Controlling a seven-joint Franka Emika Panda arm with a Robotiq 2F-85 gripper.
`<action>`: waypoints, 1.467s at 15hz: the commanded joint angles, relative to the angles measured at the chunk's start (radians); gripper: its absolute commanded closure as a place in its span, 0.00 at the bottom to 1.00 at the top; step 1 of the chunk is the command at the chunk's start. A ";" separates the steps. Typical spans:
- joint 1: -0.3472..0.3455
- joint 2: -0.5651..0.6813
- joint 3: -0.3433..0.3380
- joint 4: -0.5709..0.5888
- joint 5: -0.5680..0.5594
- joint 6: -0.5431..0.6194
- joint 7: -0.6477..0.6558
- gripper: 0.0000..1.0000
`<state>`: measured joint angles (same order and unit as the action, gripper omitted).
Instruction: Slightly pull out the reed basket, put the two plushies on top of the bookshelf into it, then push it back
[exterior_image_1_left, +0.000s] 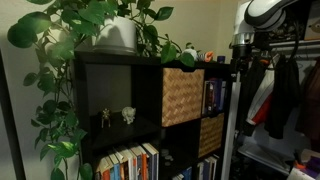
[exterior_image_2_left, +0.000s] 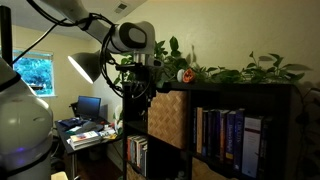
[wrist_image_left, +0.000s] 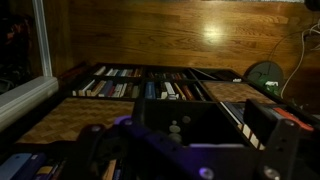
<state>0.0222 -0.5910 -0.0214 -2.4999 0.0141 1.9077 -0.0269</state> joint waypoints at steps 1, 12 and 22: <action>0.010 0.030 -0.007 0.011 0.003 0.048 -0.064 0.00; 0.069 0.147 0.014 0.079 -0.082 0.264 -0.299 0.00; 0.096 0.141 0.054 0.073 -0.166 0.429 -0.350 0.00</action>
<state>0.1029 -0.4343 0.0148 -2.4068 -0.1068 2.2579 -0.3569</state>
